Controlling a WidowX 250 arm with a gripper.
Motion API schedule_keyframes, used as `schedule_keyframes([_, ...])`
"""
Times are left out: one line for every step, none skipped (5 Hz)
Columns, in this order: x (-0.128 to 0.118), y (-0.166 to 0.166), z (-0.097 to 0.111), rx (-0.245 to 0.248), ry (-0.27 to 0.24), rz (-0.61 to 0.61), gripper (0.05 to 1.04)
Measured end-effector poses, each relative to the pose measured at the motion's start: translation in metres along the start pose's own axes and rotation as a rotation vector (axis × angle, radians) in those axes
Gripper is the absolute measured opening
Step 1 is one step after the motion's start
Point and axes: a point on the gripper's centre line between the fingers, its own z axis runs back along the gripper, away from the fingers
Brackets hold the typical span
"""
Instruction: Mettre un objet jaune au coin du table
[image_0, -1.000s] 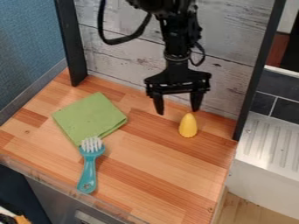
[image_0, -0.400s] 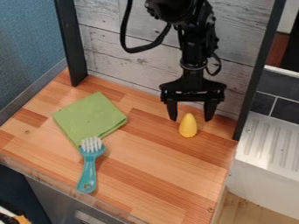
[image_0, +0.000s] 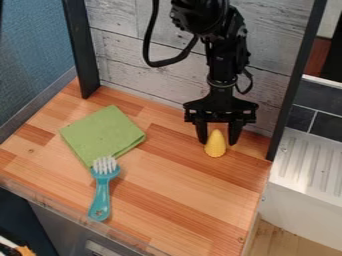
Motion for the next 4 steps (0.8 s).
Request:
schedule_keyframes([-0.002,-0.008,0.002,0.042,-0.028,-0.014,0.451])
schedule_keyframes([-0.002,-0.007,0.002,0.063,-0.036,0.001,0.451])
schedule_keyframes([-0.004,-0.005,0.001,0.065,-0.032,0.004,0.451])
schedule_keyframes([-0.011,-0.006,0.012,0.033,-0.044,0.008,0.451])
